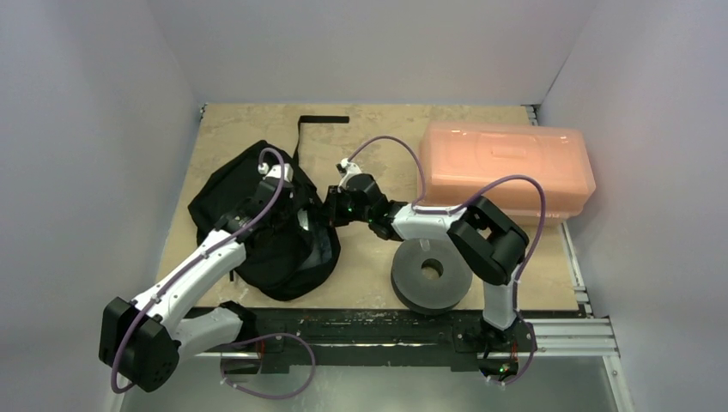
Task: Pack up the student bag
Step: Zip the student bag at the center of the board.
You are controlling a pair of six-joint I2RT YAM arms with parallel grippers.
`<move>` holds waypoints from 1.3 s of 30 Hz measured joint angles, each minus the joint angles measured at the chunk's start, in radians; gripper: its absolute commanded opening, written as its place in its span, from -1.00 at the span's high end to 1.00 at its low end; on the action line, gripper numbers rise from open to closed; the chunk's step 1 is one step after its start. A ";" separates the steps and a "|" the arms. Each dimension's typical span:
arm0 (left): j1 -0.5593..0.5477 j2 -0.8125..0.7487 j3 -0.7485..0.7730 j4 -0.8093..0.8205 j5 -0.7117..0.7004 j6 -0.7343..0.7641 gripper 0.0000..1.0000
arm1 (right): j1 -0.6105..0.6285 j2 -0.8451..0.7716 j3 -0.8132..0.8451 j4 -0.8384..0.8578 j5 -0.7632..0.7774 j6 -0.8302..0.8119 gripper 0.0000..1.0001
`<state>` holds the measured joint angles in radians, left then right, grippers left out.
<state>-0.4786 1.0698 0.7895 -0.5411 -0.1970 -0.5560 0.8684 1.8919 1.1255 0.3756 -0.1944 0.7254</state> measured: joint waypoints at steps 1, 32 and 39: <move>0.000 0.006 0.000 0.000 0.006 0.000 1.00 | 0.000 0.018 0.000 -0.001 0.024 0.000 0.48; 0.007 0.059 -0.002 0.076 0.112 -0.001 1.00 | 0.005 0.243 0.097 0.358 0.344 0.011 0.27; 0.008 0.067 -0.016 0.103 0.111 -0.009 1.00 | 0.022 0.315 0.185 0.349 0.421 -0.018 0.94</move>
<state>-0.4706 1.1370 0.7731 -0.4385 -0.0864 -0.5648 0.8902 2.2074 1.3102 0.7246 0.2268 0.7078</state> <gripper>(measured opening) 0.009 0.101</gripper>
